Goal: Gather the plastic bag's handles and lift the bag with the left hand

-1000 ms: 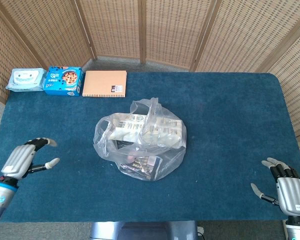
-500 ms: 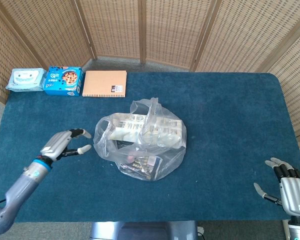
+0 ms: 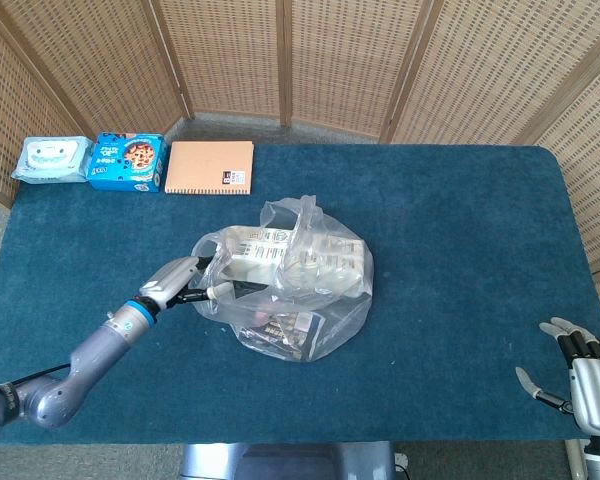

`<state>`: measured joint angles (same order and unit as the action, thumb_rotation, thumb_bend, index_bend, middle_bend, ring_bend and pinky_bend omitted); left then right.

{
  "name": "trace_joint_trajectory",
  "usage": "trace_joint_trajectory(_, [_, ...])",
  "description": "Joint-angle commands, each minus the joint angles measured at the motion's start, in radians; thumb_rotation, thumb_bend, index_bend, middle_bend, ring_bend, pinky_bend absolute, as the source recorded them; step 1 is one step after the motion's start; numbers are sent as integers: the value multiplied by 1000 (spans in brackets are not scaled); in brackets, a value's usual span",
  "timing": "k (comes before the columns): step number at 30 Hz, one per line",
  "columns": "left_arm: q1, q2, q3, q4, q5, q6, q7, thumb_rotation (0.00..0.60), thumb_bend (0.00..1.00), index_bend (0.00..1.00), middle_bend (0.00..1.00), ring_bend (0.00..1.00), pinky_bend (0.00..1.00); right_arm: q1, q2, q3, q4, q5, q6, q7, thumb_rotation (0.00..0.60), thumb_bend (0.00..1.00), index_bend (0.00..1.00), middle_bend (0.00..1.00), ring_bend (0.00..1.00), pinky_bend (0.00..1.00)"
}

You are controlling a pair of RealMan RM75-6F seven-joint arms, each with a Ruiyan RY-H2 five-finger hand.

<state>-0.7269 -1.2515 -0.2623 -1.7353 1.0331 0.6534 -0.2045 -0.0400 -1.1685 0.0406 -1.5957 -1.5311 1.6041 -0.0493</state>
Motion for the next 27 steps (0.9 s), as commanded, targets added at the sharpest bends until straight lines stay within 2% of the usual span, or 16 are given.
trace_joint_trajectory(1, [-20, -21, -9, 10, -21, -10, -5, 0, 97, 333, 302, 270, 265, -2, 1, 0, 3, 1, 2, 6, 320, 309, 239, 217, 221, 240])
trace_joint_trajectory(3, [-33, -37, -17, 16, -33, -12, -15, 0, 97, 333, 302, 269, 265, -4, 2, 0, 6, 2, 3, 13, 319, 309, 239, 217, 221, 240])
trace_joint_trajectory(8, [-79, -90, -77, 51, -111, -76, -122, 0, 97, 333, 302, 270, 264, -11, 2, 1, 17, 3, 10, 38, 318, 309, 239, 217, 221, 240])
trace_joint_trajectory(13, [-70, -129, -158, 64, -118, -133, -296, 0, 97, 333, 302, 269, 265, -20, 2, 0, 24, 2, 21, 49, 318, 309, 240, 217, 221, 240])
trace_joint_trajectory(22, [75, -132, -311, 37, -11, -215, -656, 0, 97, 350, 302, 269, 336, -34, 3, 0, 34, 5, 32, 65, 317, 309, 239, 217, 221, 240])
trace_joint_trajectory(27, [160, -113, -359, 31, 93, -231, -799, 0, 97, 352, 302, 270, 337, -29, 1, 1, 34, 1, 25, 65, 317, 309, 239, 217, 221, 240])
